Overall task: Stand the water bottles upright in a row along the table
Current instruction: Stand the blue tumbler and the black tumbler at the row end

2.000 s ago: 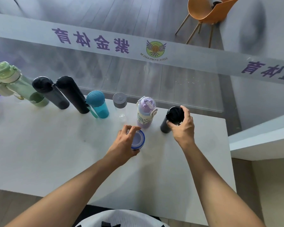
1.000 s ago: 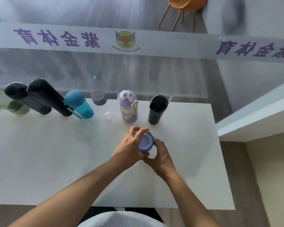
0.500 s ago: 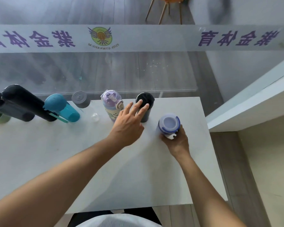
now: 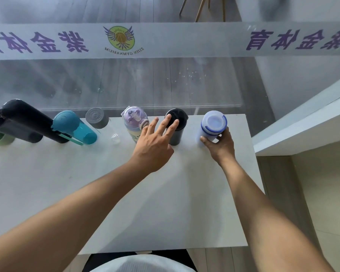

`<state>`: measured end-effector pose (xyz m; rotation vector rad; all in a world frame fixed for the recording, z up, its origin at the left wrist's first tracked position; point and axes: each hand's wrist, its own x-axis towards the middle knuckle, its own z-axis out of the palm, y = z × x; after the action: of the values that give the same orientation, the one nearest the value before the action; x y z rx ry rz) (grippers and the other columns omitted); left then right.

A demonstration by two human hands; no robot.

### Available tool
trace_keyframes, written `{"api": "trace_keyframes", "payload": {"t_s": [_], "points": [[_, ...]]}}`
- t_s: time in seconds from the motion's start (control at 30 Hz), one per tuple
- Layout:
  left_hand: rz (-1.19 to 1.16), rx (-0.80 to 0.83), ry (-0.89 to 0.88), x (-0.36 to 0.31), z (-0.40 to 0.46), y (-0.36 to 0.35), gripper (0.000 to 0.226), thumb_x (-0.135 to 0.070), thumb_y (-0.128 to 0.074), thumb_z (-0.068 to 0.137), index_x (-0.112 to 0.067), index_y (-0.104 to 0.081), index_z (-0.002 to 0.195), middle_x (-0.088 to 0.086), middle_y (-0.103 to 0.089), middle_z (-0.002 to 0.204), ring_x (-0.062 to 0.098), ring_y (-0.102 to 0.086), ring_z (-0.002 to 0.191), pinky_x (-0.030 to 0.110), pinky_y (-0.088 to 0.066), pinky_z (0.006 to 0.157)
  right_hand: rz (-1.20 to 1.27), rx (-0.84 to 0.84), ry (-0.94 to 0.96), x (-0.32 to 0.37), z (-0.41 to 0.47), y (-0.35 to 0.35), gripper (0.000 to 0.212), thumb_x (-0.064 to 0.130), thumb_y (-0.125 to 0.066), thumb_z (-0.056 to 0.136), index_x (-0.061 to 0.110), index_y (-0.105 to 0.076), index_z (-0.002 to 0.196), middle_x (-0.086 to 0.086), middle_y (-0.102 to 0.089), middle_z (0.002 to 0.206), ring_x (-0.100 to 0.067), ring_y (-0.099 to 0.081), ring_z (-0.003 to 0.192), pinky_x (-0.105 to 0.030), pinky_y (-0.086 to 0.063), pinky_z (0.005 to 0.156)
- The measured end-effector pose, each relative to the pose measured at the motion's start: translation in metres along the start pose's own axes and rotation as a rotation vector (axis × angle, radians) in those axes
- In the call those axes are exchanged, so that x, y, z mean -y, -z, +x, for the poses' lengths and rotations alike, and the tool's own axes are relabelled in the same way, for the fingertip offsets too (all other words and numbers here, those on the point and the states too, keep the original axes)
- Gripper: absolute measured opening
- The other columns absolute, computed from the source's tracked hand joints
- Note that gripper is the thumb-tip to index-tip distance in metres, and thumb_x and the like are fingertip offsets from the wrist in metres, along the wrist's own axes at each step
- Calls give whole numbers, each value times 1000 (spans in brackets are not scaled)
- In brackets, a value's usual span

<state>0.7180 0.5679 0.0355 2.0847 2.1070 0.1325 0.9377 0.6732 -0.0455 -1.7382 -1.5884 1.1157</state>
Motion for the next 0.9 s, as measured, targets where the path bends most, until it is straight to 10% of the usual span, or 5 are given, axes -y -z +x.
{"api": "trace_keyframes", "payload": {"t_s": [0.63, 0.9], "points": [[-9, 32, 6, -1, -6, 6, 76, -27, -50, 90, -28, -12, 156, 1, -11, 165, 38, -22, 144, 52, -20, 116, -42, -114, 18, -5, -26, 3, 84, 40, -86, 71, 21, -40, 138, -2, -53, 127, -19, -54, 115, -37, -47, 95], [-91, -118, 40, 3, -49, 26, 53, -22, -57, 86, -18, -47, 138, 3, -47, 145, 32, -45, 125, 42, -34, 100, -205, -166, 271, 9, -110, -19, 48, 28, -70, 87, 16, -55, 131, -4, -60, 120, -23, -56, 110, -41, -46, 98]]}}
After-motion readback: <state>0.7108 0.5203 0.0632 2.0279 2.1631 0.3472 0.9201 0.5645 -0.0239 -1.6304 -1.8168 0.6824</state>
